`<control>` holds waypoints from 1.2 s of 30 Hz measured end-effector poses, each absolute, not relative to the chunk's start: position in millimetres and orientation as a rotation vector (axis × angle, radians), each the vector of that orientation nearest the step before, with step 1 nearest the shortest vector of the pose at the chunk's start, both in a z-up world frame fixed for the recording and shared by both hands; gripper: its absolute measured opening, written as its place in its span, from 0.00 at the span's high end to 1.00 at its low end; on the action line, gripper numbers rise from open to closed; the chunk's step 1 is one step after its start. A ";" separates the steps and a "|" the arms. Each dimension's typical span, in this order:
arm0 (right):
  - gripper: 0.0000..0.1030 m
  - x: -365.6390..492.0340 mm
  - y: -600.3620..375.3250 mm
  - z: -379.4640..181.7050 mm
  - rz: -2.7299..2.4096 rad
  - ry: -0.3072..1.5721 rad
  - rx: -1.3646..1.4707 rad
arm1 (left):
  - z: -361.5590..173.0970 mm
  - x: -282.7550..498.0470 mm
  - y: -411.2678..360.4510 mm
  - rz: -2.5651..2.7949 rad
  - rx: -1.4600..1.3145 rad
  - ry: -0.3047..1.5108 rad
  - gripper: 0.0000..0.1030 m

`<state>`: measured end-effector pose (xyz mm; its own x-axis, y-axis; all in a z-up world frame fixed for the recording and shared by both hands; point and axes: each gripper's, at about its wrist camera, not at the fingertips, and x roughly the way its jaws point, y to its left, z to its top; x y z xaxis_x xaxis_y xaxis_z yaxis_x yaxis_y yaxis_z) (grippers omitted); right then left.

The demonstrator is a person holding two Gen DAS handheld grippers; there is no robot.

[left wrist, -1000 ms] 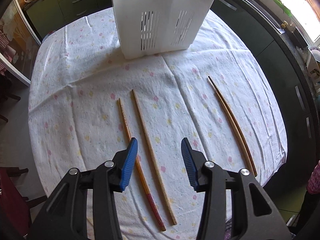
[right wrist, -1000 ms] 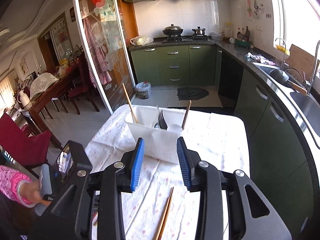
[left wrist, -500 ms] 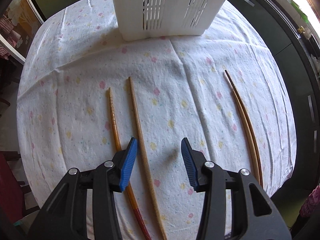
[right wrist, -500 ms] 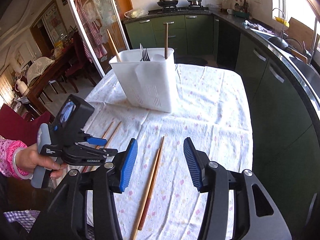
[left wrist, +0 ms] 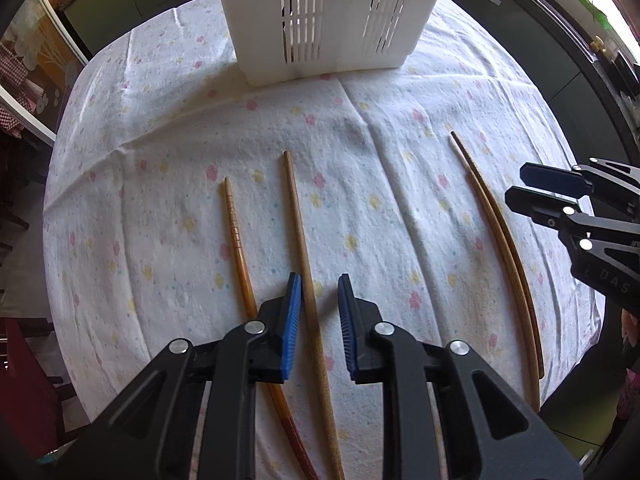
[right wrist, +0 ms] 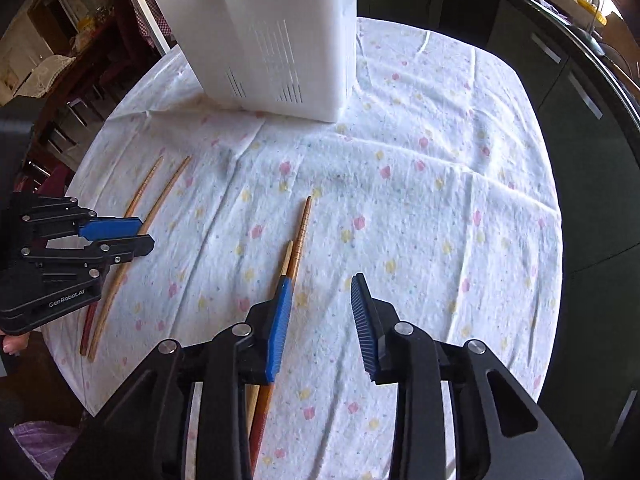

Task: Organize utensils
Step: 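Lower the left tool onto a wooden chopstick while the right grasps another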

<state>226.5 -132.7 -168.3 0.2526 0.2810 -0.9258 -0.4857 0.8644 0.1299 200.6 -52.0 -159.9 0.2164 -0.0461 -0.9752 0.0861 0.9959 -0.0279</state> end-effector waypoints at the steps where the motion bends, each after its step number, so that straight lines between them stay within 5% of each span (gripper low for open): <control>1: 0.76 226.0 -129.4 -170.0 0.539 1.216 -0.195 | -159.9 200.4 -52.0 -0.094 0.037 1.349 0.82; 31: 0.74 213.3 -105.1 -180.7 0.571 1.346 -0.207 | -159.6 202.1 -61.0 -0.132 0.070 1.344 0.73; 34: 0.91 208.1 -97.6 -181.2 0.519 1.300 -0.302 | -160.5 202.8 -64.0 -0.130 0.076 1.338 0.74; 36: 0.92 205.8 -95.9 -181.7 0.517 1.292 -0.301 | -160.7 202.5 -62.7 -0.119 0.081 1.329 0.83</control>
